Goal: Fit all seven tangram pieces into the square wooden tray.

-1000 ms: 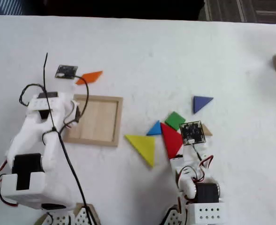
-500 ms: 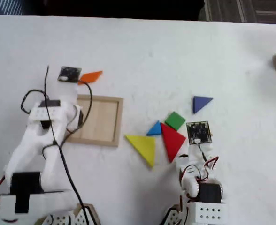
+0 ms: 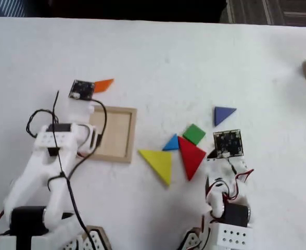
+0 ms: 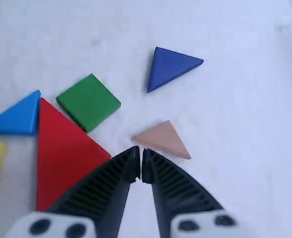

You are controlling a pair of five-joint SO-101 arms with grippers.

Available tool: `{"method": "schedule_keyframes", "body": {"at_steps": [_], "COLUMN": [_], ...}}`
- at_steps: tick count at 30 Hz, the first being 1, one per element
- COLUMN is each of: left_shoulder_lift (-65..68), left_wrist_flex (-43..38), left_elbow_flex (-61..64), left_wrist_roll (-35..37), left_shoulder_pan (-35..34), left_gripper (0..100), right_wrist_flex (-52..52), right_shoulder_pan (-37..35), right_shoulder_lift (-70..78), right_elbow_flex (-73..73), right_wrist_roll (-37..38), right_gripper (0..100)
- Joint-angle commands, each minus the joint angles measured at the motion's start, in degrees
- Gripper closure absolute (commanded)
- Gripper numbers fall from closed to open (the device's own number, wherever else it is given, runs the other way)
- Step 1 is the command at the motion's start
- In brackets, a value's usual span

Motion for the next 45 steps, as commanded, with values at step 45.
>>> {"method": "schedule_keyframes", "body": {"at_steps": [45], "left_shoulder_lift": [2.4], "left_wrist_flex": [-5.5], "left_elbow_flex": [-1.1], "left_wrist_roll": [-0.4], "left_shoulder_pan": [4.7], "left_gripper": [81], "right_wrist_flex": [-8.9], "right_shoulder_pan": [-1.2], "right_shoulder_lift": [79.6], "right_elbow_flex": [-52.1], "right_wrist_roll": [-20.9], "right_gripper": [93.5]}}
